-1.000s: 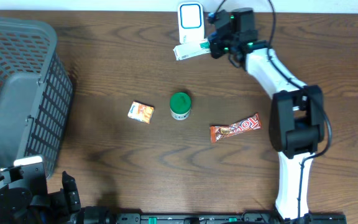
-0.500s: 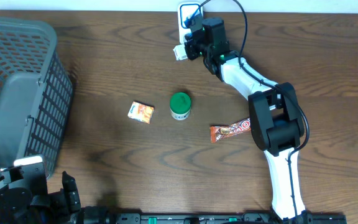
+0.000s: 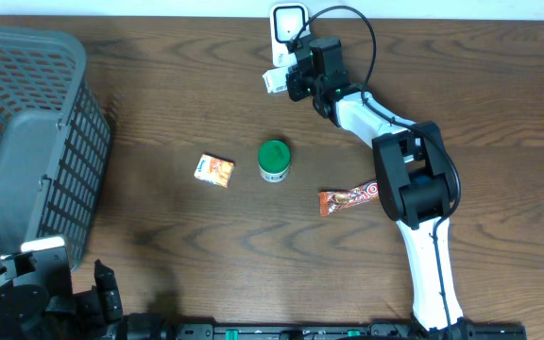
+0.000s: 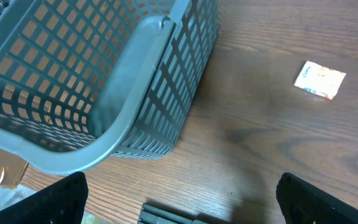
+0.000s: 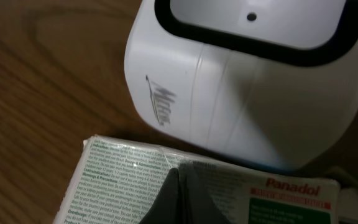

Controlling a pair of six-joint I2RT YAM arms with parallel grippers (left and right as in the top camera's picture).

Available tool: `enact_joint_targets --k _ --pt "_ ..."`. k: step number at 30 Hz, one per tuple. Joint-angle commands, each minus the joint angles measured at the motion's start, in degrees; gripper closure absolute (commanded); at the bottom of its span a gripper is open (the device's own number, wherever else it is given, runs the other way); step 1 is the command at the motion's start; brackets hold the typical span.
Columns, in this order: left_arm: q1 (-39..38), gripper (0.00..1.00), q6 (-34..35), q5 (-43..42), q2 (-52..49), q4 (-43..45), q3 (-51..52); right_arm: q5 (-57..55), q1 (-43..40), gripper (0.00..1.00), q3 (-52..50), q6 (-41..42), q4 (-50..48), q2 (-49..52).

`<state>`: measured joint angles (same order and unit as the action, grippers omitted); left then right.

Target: Scan the item barcode

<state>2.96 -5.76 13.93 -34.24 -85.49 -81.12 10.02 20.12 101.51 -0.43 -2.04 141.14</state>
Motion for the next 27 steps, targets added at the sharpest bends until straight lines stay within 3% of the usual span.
enact_joint_targets --k 1,6,13,17,20,24,27 --pt "0.24 0.03 0.72 0.68 -0.11 0.02 -0.31 -0.5 0.13 0.99 -0.02 0.81 3.74 0.42" --pt "0.24 0.03 0.7 0.66 -0.11 0.02 -0.31 -0.48 0.17 0.99 -0.02 0.83 14.86 -2.25" --pt "0.24 0.03 0.7 0.66 -0.11 0.02 -0.31 -0.5 0.17 0.99 -0.02 1.25 36.85 -16.61" --pt "0.24 0.03 0.7 0.68 -0.11 0.0 -0.31 -0.48 0.24 0.97 -0.02 2.16 42.4 -24.02" --pt "0.24 0.03 0.7 0.68 -0.11 0.02 -0.31 -0.5 0.22 0.96 -0.02 3.67 42.71 -25.79" --pt "0.24 0.03 0.72 0.66 -0.11 0.02 -0.31 -0.39 0.24 0.8 -0.07 3.87 38.25 -24.26" --pt "0.24 0.03 0.72 0.66 -0.11 0.02 -0.31 -0.48 0.87 0.77 -0.07 4.11 31.87 -19.76"
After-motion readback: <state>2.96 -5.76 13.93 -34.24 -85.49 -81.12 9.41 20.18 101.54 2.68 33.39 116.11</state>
